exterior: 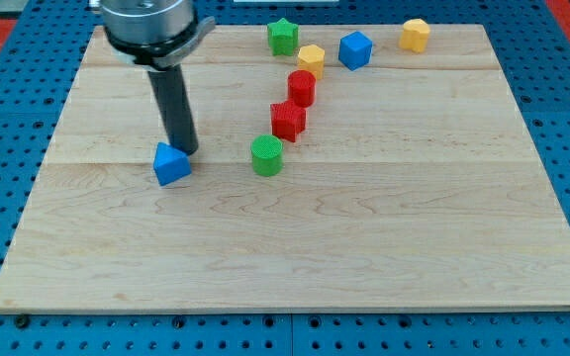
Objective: Slide the blue triangle below the green circle
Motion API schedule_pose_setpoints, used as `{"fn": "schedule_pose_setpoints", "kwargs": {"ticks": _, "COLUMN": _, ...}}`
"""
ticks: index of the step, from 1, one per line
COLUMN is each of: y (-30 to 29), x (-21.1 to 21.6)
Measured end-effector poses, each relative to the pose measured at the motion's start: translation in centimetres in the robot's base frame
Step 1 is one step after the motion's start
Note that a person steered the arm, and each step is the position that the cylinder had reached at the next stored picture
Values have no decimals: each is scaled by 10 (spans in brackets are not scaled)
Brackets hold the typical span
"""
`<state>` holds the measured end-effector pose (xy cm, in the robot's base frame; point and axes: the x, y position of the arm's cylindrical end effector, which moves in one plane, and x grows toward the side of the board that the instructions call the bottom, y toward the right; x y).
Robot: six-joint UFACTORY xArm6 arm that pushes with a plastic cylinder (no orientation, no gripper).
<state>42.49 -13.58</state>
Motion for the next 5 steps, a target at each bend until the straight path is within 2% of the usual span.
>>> {"fn": "schedule_pose_setpoints", "kwargs": {"ticks": 1, "y": -62, "x": 0}}
{"fn": "schedule_pose_setpoints", "kwargs": {"ticks": 2, "y": -71, "x": 17}}
{"fn": "schedule_pose_setpoints", "kwargs": {"ticks": 3, "y": 4, "x": 17}}
{"fn": "schedule_pose_setpoints", "kwargs": {"ticks": 4, "y": 29, "x": 28}}
{"fn": "schedule_pose_setpoints", "kwargs": {"ticks": 5, "y": 20, "x": 54}}
